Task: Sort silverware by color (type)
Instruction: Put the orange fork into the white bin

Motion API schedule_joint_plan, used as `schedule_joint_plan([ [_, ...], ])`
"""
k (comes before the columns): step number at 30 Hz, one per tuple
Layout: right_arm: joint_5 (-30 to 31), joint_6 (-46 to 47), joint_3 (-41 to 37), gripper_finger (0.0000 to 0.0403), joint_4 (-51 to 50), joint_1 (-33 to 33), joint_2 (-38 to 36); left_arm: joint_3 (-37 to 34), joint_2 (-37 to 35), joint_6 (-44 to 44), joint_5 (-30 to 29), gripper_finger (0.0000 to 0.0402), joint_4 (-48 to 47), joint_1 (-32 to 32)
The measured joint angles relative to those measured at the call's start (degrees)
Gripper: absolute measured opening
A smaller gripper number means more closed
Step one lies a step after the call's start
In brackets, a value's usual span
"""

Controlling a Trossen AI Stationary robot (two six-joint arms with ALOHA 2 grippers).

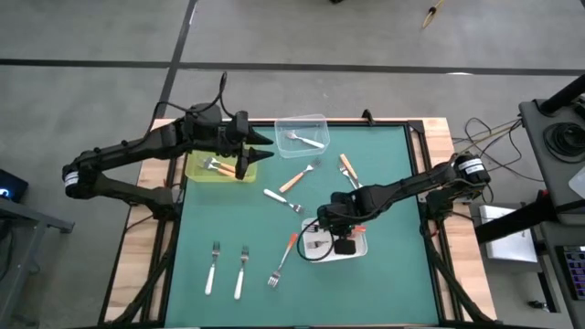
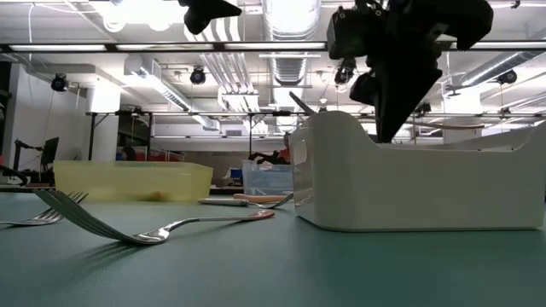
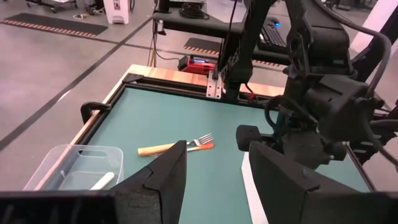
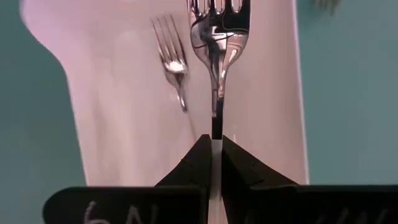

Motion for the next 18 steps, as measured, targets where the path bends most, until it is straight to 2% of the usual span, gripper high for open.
schedule_joint_plan([
  [18, 0.2, -7.6, -3.1, 0.0009, 7.7, 1.0, 0.3, 0.0, 0.0, -0.2, 0.0, 0.0157, 0.0, 0.0],
])
